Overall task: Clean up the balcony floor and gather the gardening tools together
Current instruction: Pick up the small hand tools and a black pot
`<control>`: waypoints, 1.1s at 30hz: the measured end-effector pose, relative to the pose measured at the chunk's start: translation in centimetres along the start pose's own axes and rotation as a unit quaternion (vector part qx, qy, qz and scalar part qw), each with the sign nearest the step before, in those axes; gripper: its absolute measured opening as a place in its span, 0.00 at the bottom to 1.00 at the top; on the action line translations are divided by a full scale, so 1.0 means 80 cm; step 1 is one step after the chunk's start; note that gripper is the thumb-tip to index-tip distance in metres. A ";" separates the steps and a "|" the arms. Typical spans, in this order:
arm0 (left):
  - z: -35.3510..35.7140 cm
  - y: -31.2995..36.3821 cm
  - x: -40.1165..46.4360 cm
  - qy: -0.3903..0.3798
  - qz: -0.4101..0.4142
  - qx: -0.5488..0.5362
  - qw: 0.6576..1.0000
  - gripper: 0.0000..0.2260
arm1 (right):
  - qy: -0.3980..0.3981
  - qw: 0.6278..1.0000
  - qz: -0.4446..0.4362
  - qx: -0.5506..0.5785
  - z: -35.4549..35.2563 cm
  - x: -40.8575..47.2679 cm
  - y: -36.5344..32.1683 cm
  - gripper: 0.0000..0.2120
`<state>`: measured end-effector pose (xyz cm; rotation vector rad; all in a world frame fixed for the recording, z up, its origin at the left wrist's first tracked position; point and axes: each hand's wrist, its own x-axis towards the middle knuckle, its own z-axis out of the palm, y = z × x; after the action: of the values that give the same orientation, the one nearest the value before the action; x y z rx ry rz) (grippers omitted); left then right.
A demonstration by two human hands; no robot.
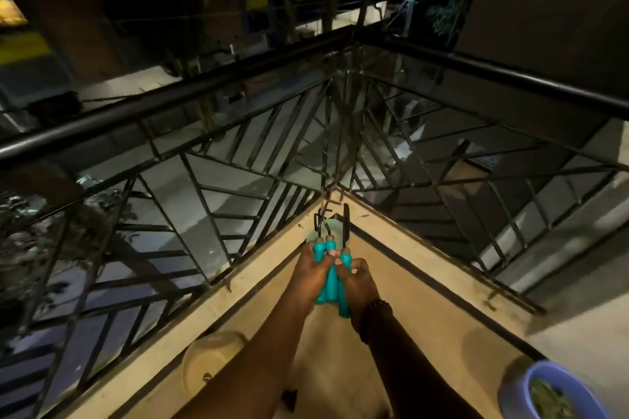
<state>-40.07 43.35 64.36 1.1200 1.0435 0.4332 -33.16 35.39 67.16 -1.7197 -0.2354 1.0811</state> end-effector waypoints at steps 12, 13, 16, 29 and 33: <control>0.129 0.025 0.063 0.101 -0.030 -0.088 0.991 0.11 | -0.102 0.994 0.021 -0.031 -0.120 0.100 -0.051 0.16; 0.133 0.031 0.071 0.102 -0.033 -0.082 0.991 0.09 | -0.107 0.993 0.024 -0.039 -0.123 0.110 -0.053 0.15; 0.133 0.049 0.097 0.084 -0.040 -0.066 0.994 0.08 | -0.111 0.992 0.020 -0.057 -0.123 0.134 -0.068 0.14; 0.102 -0.008 0.248 0.125 -0.035 -0.045 0.990 0.07 | -0.124 0.986 0.059 -0.097 -0.079 0.308 -0.048 0.16; 0.095 -0.078 0.346 0.156 -0.053 -0.025 0.986 0.06 | -0.133 0.982 0.093 -0.094 -0.060 0.411 0.006 0.16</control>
<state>-21.36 57.35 46.54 0.9644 1.3537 0.5580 -10.88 52.11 49.09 -1.7867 -0.3592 1.4686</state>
